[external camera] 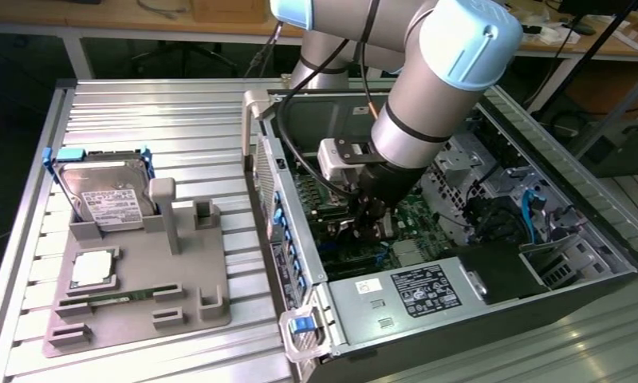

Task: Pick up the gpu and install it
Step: 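Insert the gpu into the slot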

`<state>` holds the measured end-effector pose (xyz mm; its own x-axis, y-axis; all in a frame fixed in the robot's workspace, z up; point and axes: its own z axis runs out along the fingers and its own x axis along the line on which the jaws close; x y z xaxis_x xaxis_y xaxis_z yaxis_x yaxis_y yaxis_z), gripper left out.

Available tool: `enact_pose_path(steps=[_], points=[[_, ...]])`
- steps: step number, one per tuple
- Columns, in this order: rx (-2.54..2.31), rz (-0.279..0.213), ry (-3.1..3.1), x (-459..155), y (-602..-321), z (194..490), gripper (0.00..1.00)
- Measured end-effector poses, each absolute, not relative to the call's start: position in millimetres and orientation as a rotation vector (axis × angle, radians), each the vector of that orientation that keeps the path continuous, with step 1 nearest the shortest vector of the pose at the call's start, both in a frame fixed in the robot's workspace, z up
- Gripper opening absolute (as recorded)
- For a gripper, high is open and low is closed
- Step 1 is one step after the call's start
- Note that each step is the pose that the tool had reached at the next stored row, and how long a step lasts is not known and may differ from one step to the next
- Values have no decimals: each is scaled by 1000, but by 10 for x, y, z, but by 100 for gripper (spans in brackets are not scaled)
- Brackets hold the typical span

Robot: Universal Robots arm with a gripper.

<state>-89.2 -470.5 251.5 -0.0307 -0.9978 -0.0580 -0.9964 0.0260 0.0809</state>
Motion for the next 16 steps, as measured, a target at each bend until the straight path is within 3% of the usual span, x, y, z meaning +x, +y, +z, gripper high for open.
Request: enact_pose_path(steps=[16], points=[[2191,-154,-2224,-892,-4695,2513,27]])
